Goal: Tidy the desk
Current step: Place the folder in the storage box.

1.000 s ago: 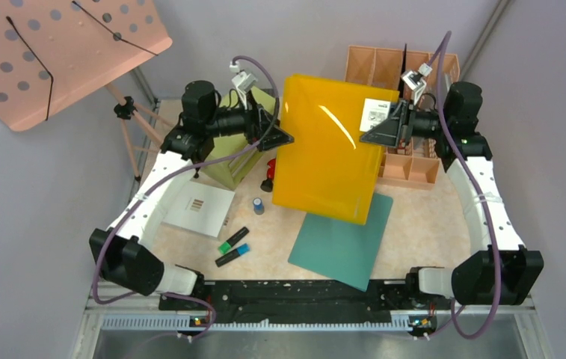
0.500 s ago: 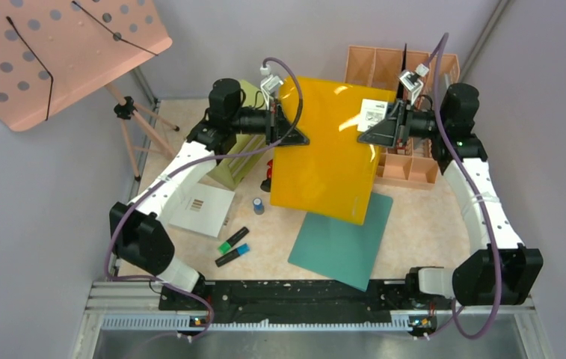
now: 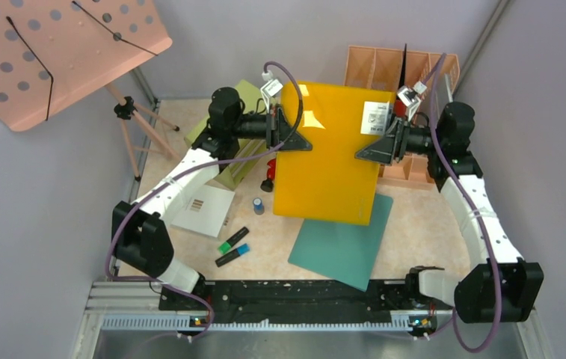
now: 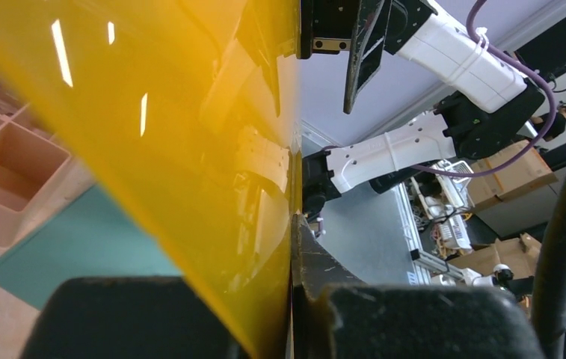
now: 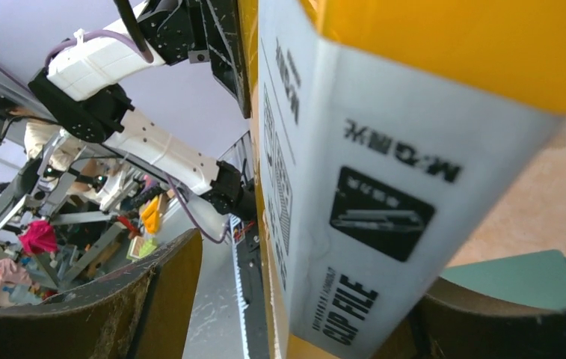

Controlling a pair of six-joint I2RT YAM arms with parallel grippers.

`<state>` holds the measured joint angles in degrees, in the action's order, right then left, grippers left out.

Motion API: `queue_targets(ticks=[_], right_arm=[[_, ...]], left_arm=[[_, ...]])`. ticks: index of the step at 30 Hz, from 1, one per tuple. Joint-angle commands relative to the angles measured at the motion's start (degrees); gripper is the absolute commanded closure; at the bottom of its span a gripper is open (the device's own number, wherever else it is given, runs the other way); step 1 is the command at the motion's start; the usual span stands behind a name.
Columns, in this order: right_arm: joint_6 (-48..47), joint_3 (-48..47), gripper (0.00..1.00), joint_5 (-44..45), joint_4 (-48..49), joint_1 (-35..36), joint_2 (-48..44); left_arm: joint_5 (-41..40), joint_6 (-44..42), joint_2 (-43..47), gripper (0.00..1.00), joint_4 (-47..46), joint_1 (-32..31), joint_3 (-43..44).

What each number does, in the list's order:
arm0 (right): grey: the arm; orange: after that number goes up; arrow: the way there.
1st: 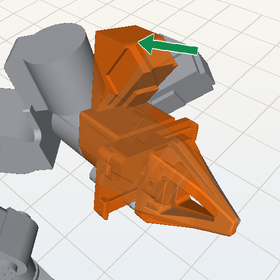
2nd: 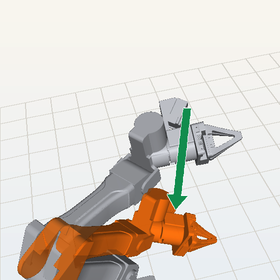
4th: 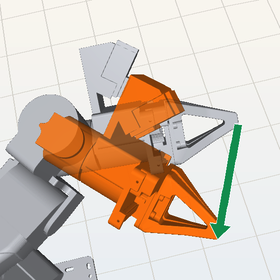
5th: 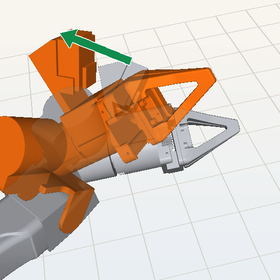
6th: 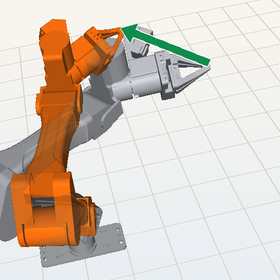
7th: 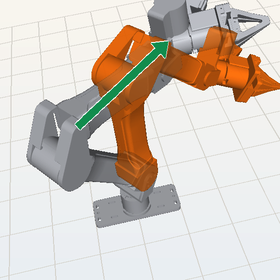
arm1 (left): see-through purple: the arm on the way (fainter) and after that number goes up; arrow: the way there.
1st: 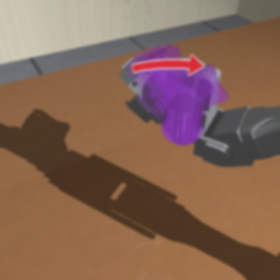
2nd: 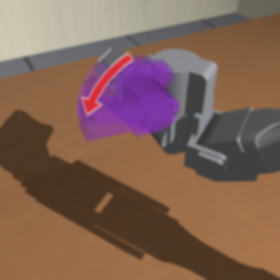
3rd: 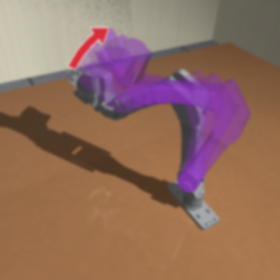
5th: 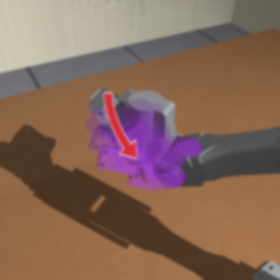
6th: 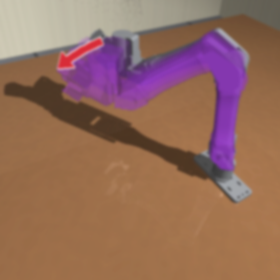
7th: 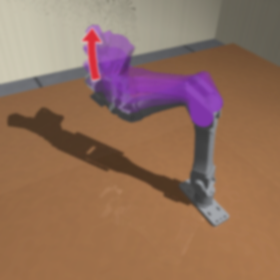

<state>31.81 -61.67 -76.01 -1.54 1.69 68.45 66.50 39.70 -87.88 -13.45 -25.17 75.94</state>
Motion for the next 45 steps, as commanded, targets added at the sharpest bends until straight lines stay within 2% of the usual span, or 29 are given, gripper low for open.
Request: queue_targets(ticks=[1, 5, 10, 15, 21, 26, 32, 36, 41, 43, 45], right_arm=[[2.70, 4.39, 0.31, -1.77, 5.56, 0.67, -3.94], [7.82, 10.33, 0.31, -1.63, 13.33, 0.65, -6.06], [7.58, 13.44, 0.29, -0.58, 13.68, 0.61, -7.36], [4.04, 10.10, 0.22, 0.23, 7.32, -0.80, -5.33], [3.80, 6.35, 0.21, -2.45, 6.25, -1.44, -1.33], [7.59, 7.39, 0.25, -4.09, 12.19, -1.43, -2.08], [8.16, 7.22, 0.34, -4.68, 12.86, -1.44, -3.20], [8.28, 6.36, 0.39, -5.10, 13.06, -1.44, -2.65], [3.82, 3.35, 0.49, -5.79, 7.79, -1.44, -1.36], [0.23, 2.25, 0.55, -5.63, 2.73, -1.44, -0.83], [-0.95, 2.20, 0.60, -5.70, 1.65, -1.43, -0.61]], left_arm=[[-2.96, 3.06, 4.05, 1.00, -10.92, 0.55, 0.35], [-3.84, 3.45, 3.95, 1.00, -11.45, 0.56, 0.25], [-3.83, 6.71, 3.44, 1.00, -15.35, 0.62, 0.01], [-3.47, 8.79, 4.13, 1.00, -20.04, 0.56, -1.84], [-4.29, 2.14, 6.74, 1.00, -15.12, 0.56, -3.88], [-3.85, -1.86, 4.93, 1.00, -9.37, 0.47, -1.93], [-4.10, -1.73, 3.02, 1.00, -9.84, 0.26, -1.79], [-3.95, -4.10, 2.19, 1.00, -6.32, -0.22, -0.54], [-4.27, -10.24, 2.27, 1.00, 0.54, -0.95, 0.83], [-4.37, -11.71, 2.30, 1.00, 2.59, -1.22, 1.28], [-4.46, -12.45, 2.31, 1.00, 3.35, -1.48, 1.47]])
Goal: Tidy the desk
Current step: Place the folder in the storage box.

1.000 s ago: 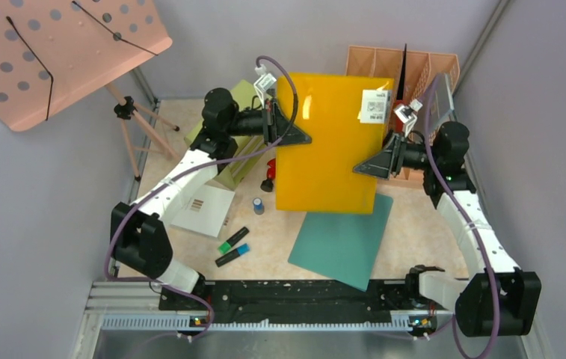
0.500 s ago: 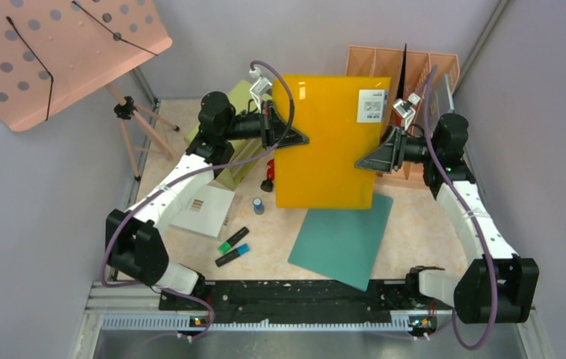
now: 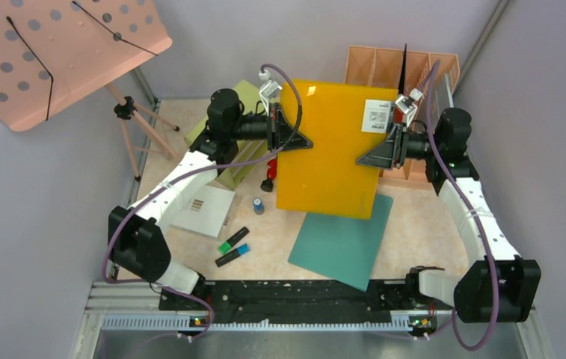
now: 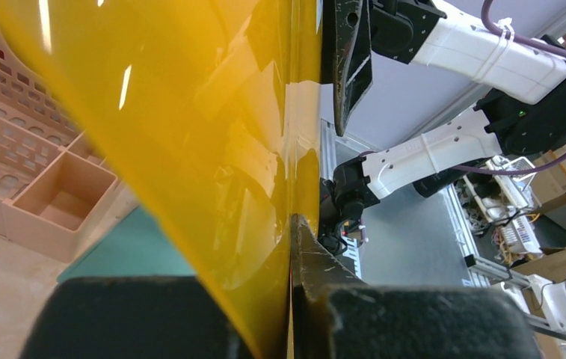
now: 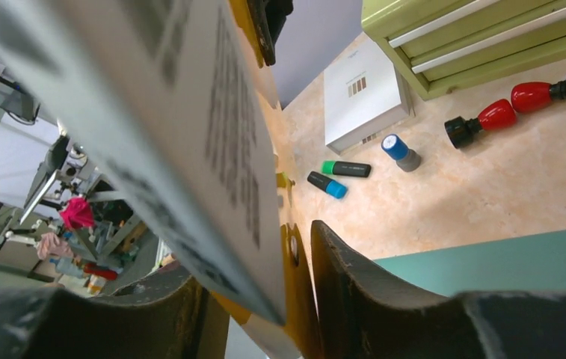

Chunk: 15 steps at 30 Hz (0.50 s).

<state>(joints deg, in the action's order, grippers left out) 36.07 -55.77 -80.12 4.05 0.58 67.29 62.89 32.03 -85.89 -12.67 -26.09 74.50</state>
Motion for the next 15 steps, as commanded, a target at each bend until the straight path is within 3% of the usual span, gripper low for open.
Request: queue_targets(ticks=[1, 6, 9, 13, 15], right_arm=[[-5.17, -3.46, 0.63, -1.74, -3.96, -0.32, 0.53], [-5.23, -2.63, 0.80, -2.36, -3.97, -0.32, -0.04], [-7.87, -3.61, 1.00, -2.86, -8.19, -0.32, 0.03], [-19.69, -7.04, 1.00, -0.37, -21.68, -0.36, 0.46], [-26.57, -8.99, 1.00, 3.18, -28.01, -0.32, 0.41]], left_arm=[[-0.93, -5.08, 0.14, 1.00, 2.95, -0.63, 3.16], [-0.91, -6.40, -1.18, 1.00, 5.30, -0.77, 5.02], [-1.10, -9.18, -2.11, 1.00, 9.09, -0.80, 6.80], [-2.08, -13.98, -3.15, 1.00, 15.71, -0.75, 9.48], [-3.39, -16.05, -3.24, 0.79, 18.62, -0.79, 10.85]])
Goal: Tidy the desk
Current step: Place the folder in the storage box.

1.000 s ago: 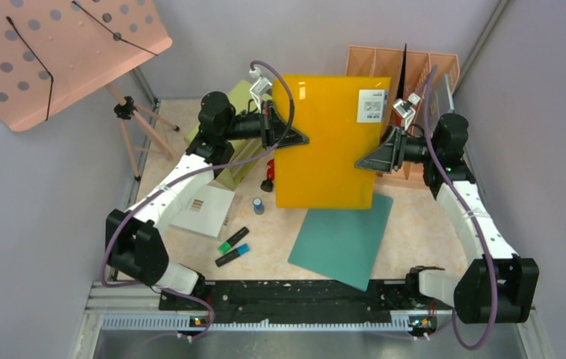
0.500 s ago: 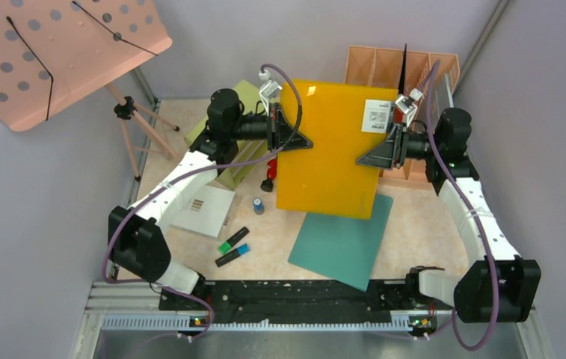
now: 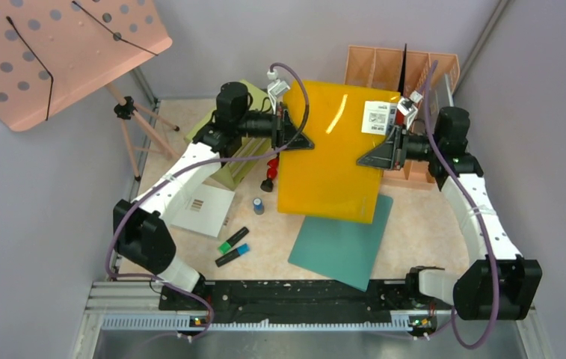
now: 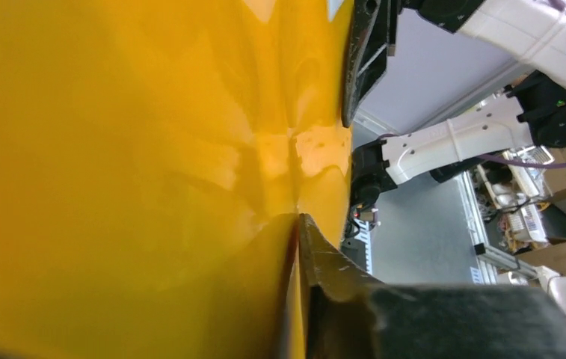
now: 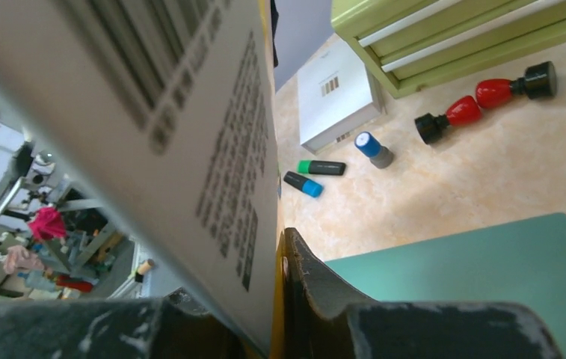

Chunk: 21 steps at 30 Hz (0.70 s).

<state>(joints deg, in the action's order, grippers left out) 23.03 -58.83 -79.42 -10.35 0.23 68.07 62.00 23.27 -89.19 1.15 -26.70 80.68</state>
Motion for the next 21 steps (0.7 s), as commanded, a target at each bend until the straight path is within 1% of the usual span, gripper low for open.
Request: queue_targets(ticks=[1, 3, 4, 5, 7, 9, 12, 15, 18, 21], right_arm=[[-15.03, -6.69, 1.00, 4.05, -15.86, 0.03, -0.50], [-15.54, -7.75, 1.00, 7.23, -16.65, 0.03, -1.05], [-16.07, -8.62, 1.00, 8.99, -17.40, -0.01, -1.25], [-17.21, -9.70, 1.00, 10.52, -18.79, 0.01, -1.46], [-19.73, -13.15, 1.00, 13.22, -22.61, 0.03, -1.09], [-21.55, -16.80, 1.00, 14.56, -26.18, -2.26, -0.84], [-24.93, -22.76, 1.00, 17.61, -31.72, -3.75, -0.81], [-25.88, -28.78, 1.00, 24.55, -34.92, -4.45, -1.68], [-24.26, -34.12, 1.00, 34.55, -34.21, -4.96, -3.04], [-23.47, -39.63, 1.00, 43.75, -33.82, -5.13, -2.70]], left_arm=[[-3.53, -7.88, 0.25, 0.67, 5.52, -0.19, 5.14], [-6.24, -9.34, 0.83, 0.34, 6.92, -0.12, 5.81], [-7.82, -10.19, 1.03, 0.23, 8.17, -0.02, 6.46], [-8.80, -11.13, 1.18, 0.17, 10.10, 0.10, 7.68], [-10.61, -12.50, 1.45, 0.13, 12.69, 0.79, 9.28], [-12.02, -13.23, 2.25, 0.12, 14.36, 2.20, 10.05], [-13.57, -14.63, 4.41, 0.10, 16.13, 4.71, 10.34], [-15.29, -16.06, 7.09, 0.08, 17.58, 7.27, 10.39], [-17.78, -18.02, 10.01, 0.06, 19.32, 9.01, 10.31], [-21.16, -20.30, 12.34, 0.05, 21.60, 9.38, 10.17]])
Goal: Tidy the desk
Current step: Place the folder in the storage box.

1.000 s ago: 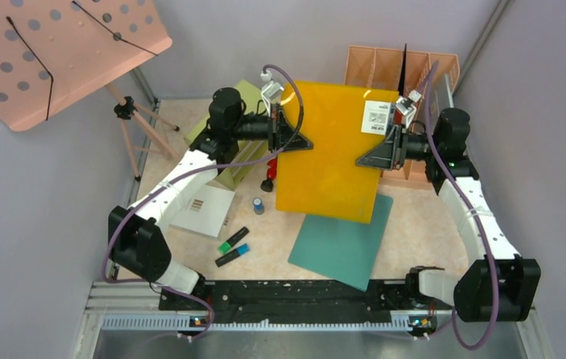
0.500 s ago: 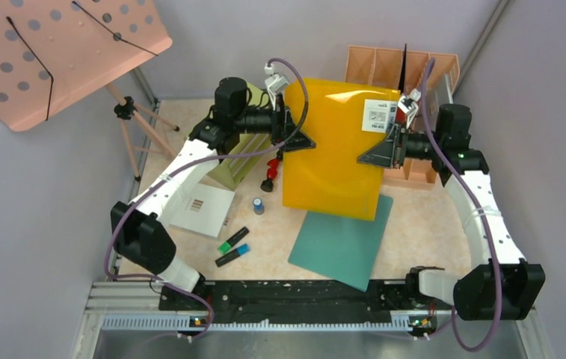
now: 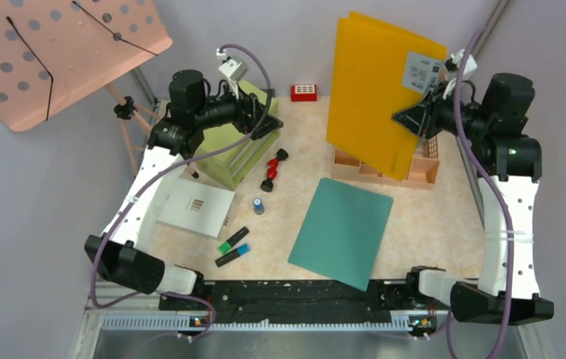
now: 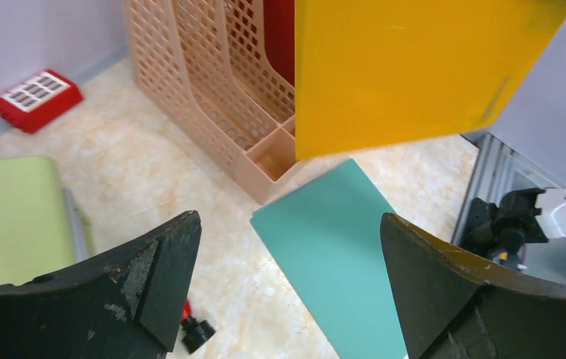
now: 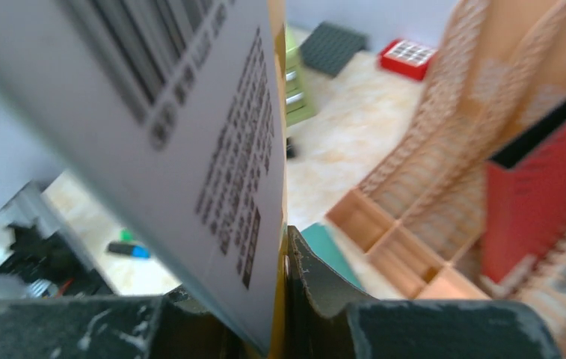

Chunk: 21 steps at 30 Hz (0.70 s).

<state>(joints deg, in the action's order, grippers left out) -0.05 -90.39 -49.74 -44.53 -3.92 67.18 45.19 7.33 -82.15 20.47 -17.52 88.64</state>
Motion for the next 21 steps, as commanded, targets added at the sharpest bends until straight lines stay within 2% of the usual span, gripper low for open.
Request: queue_targets(ticks=[1, 7, 12, 17, 21], right_arm=[[-0.39, -10.49, 1.00, 16.32, 0.00, -1.06, -1.31], [3.31, -24.31, 1.00, 27.84, 1.36, -2.09, 2.29], [0.83, -31.17, 1.00, 38.90, 2.18, -2.60, 5.23], [-1.77, -23.38, 1.00, 46.39, 10.91, -2.58, 3.17], [-1.80, -18.15, 1.00, 47.78, 16.01, -2.58, 2.84]], left_arm=[[-5.12, -4.83, 5.96, 0.05, 2.67, 0.20, 2.04], [-6.41, -4.38, 8.28, 0.05, 2.06, 0.23, -1.69], [-5.59, -2.10, 8.93, 0.05, -0.77, 0.22, -4.94], [-4.06, -0.71, 8.18, 0.06, -2.15, 0.25, -6.35], [-3.60, 0.48, 7.34, 0.06, -3.42, 0.20, -7.36]])
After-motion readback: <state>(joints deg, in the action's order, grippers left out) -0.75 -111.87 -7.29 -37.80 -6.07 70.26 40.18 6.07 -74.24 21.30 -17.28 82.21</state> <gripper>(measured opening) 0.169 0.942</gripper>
